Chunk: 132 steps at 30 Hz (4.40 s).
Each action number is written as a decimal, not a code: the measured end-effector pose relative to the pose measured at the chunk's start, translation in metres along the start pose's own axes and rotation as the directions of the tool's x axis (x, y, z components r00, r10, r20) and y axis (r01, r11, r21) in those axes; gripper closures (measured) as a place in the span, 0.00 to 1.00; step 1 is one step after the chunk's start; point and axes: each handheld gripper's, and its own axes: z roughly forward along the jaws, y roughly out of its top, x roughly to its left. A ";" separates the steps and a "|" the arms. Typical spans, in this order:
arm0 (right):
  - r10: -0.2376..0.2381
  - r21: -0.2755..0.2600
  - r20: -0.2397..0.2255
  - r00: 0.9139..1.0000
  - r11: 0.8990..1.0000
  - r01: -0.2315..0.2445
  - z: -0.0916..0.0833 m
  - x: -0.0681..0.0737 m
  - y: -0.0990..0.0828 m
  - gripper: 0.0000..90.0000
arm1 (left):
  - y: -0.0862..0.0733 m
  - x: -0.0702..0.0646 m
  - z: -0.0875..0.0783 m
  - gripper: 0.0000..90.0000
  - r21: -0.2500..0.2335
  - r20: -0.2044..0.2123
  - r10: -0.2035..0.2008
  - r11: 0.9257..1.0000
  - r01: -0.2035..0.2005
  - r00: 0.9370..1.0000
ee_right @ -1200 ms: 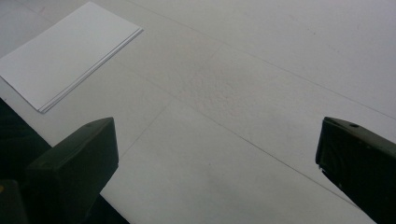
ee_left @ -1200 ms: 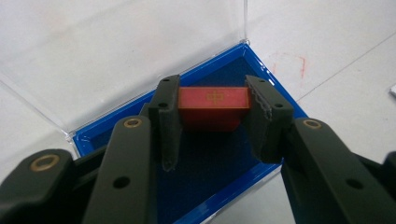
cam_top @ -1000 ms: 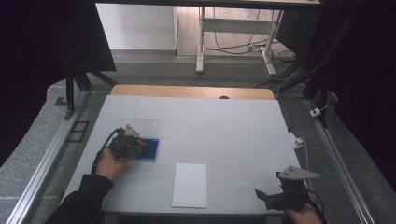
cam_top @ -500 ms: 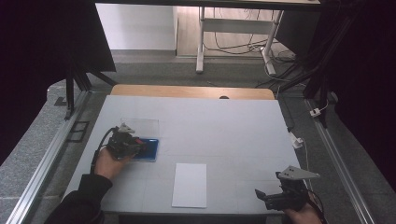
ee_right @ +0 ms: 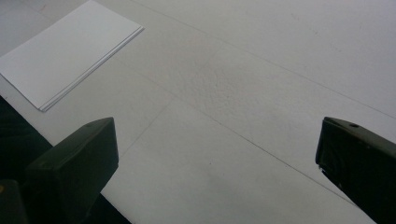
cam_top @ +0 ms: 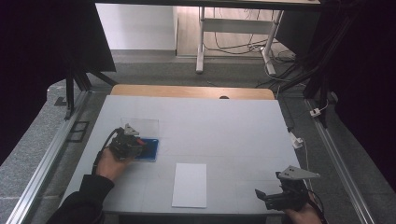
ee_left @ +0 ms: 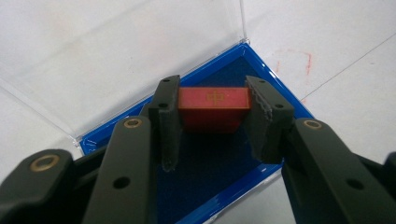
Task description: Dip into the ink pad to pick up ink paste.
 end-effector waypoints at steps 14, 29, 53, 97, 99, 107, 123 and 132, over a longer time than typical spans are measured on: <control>-0.002 -0.005 0.000 1.000 1.000 0.002 -0.001 0.000 0.000 0.00 | -0.004 0.013 -0.021 0.65 -0.057 0.044 -0.061 0.996 0.063 0.997; -0.003 -0.006 0.000 1.000 1.000 0.003 -0.001 0.000 0.000 0.00 | -0.009 0.017 -0.010 0.65 -0.001 0.039 -0.061 0.998 0.061 0.997; -0.005 0.000 -0.001 1.000 1.000 0.005 0.000 0.001 0.000 0.00 | -0.012 0.001 -0.006 0.65 0.008 -0.048 0.045 0.999 -0.045 0.998; -0.006 -0.001 -0.003 1.000 1.000 0.006 0.000 0.000 0.000 0.00 | -0.012 0.016 -0.008 0.65 0.004 0.039 -0.067 0.998 0.067 0.997; -0.006 -0.001 -0.003 1.000 1.000 0.006 0.000 0.000 0.000 0.00 | -0.012 0.017 -0.009 0.65 -0.002 0.042 -0.068 0.998 0.069 0.997; -0.002 -0.001 -0.004 1.000 1.000 0.002 0.000 0.000 0.000 0.00 | -0.010 0.015 -0.016 0.64 -0.023 0.041 -0.065 0.998 0.066 0.997; 0.009 0.000 -0.020 1.000 1.000 -0.009 0.000 -0.002 0.000 0.00 | -0.008 0.000 -0.032 0.64 -0.068 0.086 -0.029 0.997 0.034 0.996; 0.004 0.000 -0.022 1.000 1.000 -0.004 0.000 -0.001 0.000 0.00 | -0.006 -0.011 -0.042 0.64 -0.100 0.129 -0.026 0.994 0.039 0.991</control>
